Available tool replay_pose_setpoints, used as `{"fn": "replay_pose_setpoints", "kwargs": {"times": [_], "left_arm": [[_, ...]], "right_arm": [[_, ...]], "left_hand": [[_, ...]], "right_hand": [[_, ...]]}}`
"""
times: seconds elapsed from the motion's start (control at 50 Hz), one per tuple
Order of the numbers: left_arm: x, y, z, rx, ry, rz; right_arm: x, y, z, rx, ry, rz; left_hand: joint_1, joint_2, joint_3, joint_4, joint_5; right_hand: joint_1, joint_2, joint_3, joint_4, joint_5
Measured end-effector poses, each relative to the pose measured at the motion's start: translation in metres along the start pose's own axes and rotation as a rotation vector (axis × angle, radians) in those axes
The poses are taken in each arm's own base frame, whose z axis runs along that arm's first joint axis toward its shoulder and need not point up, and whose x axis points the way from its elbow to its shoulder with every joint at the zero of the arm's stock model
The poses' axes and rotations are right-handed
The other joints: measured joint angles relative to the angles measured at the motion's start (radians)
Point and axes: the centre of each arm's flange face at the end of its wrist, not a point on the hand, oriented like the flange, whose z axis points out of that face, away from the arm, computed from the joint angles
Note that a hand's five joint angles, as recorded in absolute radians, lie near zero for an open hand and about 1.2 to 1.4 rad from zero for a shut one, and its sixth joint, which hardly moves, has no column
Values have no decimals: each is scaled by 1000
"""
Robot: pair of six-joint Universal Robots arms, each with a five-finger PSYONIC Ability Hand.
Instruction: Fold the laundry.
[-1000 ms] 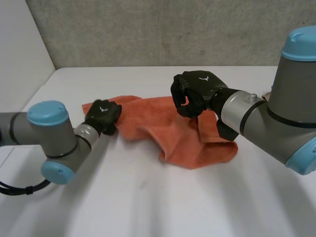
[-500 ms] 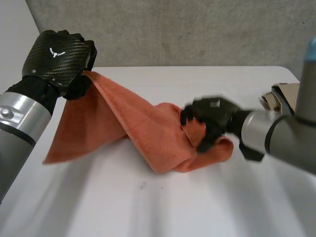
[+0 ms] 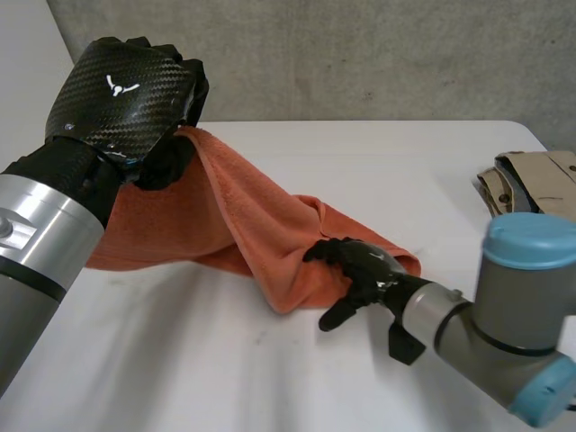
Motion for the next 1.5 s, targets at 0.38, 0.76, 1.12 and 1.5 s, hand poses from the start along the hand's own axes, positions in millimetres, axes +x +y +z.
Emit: {"fn": "replay_pose_setpoints", "kwargs": {"times": [0.38,0.76,1.12,1.5], "left_arm": [[-4,-17,3,47,-29,-20],[-14,-70,-18,166,-61,-119],[-1,-37,-7,41,-24,-132],[-1,-36,-11,39,-22,-135]], "right_arm": [[-44,17,65,-59,-128,-75],[-58,-23,54,17,-26,-133],[-58,-10,66,-35,-119,-172],[-74,27,128,16,-109,-213]], "left_hand": [[0,0,0,0,0],[0,3,5,0,0],[0,3,5,0,0],[0,3,5,4,0]], "right_hand": [[-70,-85,-77,-70,-67],[-117,-85,-89,-72,-71],[-117,-85,-109,-92,-86],[132,194,198,206,194]]}}
